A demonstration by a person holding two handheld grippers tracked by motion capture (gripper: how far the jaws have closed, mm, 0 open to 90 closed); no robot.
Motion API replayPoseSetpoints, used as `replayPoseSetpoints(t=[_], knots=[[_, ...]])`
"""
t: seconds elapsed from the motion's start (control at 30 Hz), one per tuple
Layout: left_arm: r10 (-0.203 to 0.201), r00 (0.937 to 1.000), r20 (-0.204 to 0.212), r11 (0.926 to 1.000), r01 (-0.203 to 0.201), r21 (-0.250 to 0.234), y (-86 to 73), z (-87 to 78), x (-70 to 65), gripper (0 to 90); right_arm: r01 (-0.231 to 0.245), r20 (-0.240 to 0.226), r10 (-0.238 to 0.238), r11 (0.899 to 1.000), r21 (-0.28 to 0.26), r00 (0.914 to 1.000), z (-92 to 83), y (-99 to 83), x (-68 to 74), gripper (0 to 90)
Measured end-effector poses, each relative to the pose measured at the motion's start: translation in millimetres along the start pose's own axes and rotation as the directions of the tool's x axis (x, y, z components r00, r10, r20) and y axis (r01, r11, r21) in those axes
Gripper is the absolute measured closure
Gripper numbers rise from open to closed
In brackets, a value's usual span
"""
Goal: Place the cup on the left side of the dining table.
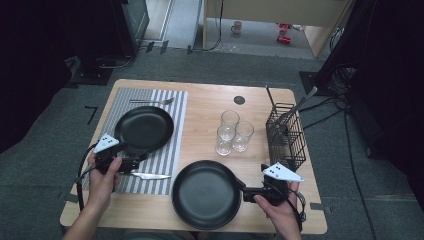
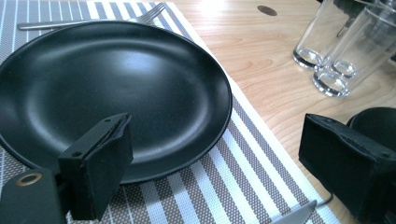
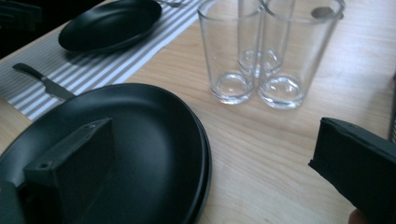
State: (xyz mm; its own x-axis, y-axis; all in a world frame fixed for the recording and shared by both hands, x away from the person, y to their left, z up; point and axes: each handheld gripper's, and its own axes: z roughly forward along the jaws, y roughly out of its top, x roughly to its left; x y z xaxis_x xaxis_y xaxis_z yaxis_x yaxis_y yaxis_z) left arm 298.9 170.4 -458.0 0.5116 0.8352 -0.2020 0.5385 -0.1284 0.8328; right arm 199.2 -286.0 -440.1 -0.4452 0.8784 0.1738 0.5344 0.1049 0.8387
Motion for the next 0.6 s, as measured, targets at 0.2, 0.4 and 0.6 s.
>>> replayPoseSetpoints(t=[0.2,0.4,0.6], knots=[[0.02,0.9998,0.001,0.9998,-0.02,0.006,-7.6,-5.0,-7.0,10.3,0.015,-0.029,-0.015,1.0,-0.015,0.9995,9.9,10.8,8.5,0.0],[0.036,0.9994,-0.004,0.9993,-0.036,0.014,-19.3,-7.2,-11.6,10.3,0.016,-0.042,-0.017,1.0,-0.026,0.999,21.9,16.1,11.9,0.0],[0.036,0.9992,0.014,0.9991,-0.037,0.02,-28.8,-10.8,-14.3,10.2,0.015,-0.03,-0.016,0.999,-0.034,0.9994,33.5,21.7,12.6,0.1]])
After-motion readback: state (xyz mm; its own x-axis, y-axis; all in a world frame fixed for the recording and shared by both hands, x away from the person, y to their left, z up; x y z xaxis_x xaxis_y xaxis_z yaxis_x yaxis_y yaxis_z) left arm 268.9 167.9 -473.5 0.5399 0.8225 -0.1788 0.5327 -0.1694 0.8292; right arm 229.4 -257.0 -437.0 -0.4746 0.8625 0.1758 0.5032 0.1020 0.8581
